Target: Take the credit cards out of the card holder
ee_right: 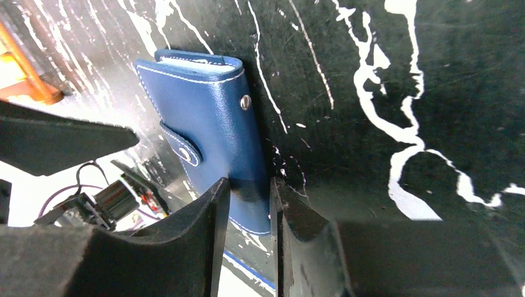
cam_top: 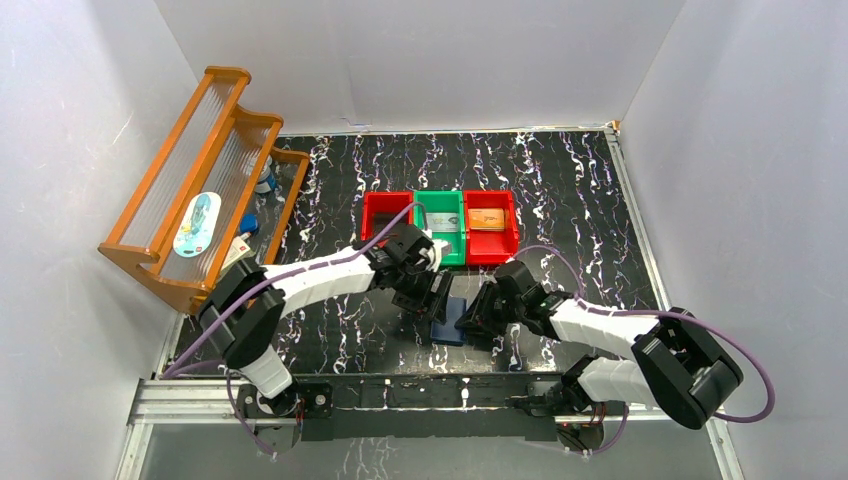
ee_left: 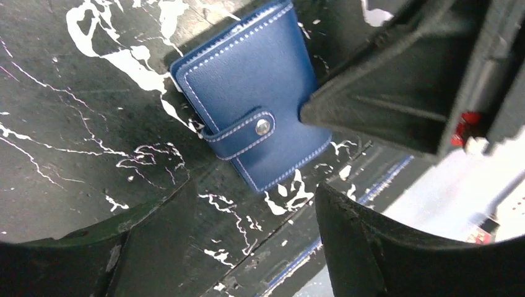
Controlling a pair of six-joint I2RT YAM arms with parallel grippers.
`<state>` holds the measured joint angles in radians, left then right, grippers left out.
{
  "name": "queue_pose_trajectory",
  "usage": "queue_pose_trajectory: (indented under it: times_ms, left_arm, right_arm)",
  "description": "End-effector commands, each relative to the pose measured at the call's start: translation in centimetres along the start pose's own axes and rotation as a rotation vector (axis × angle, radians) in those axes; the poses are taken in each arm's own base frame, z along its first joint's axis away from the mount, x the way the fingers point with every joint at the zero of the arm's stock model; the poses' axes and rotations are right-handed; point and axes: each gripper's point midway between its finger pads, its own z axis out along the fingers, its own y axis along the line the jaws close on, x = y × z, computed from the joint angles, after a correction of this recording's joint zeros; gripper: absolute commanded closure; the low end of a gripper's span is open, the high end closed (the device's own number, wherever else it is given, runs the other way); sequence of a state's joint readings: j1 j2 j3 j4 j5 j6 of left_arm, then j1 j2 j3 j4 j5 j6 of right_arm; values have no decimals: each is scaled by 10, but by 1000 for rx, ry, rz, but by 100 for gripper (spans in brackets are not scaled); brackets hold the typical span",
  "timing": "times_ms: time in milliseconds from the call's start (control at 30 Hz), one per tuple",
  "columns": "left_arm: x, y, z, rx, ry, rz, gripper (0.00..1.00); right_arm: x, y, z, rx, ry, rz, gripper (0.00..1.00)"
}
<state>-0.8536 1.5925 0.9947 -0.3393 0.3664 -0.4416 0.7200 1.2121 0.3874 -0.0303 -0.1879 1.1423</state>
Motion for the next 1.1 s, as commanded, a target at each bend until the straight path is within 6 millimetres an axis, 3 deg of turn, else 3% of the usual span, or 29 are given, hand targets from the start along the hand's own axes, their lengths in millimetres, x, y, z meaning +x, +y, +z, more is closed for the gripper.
queue_pose_trajectory:
  times_ms: [0,167,367,667,1067]
  left_arm:
    - [-9,5,1,-140,0,38,33]
    - [-10,0,15,-226,41,88,39]
    - [-8,12,22,-365,71,128,49]
    - [-19,18,27,-428,67,156,51]
    - [-8,4,40,-407,126,191,52]
  right_arm:
    - [14,-17,7,-9,46,44,63]
    - [18,-23,9,-19,49,88,63]
    - [19,-29,10,-4,53,108,62]
    - [17,-30,10,0,45,122,62]
    - [14,-29,11,1,35,135,62]
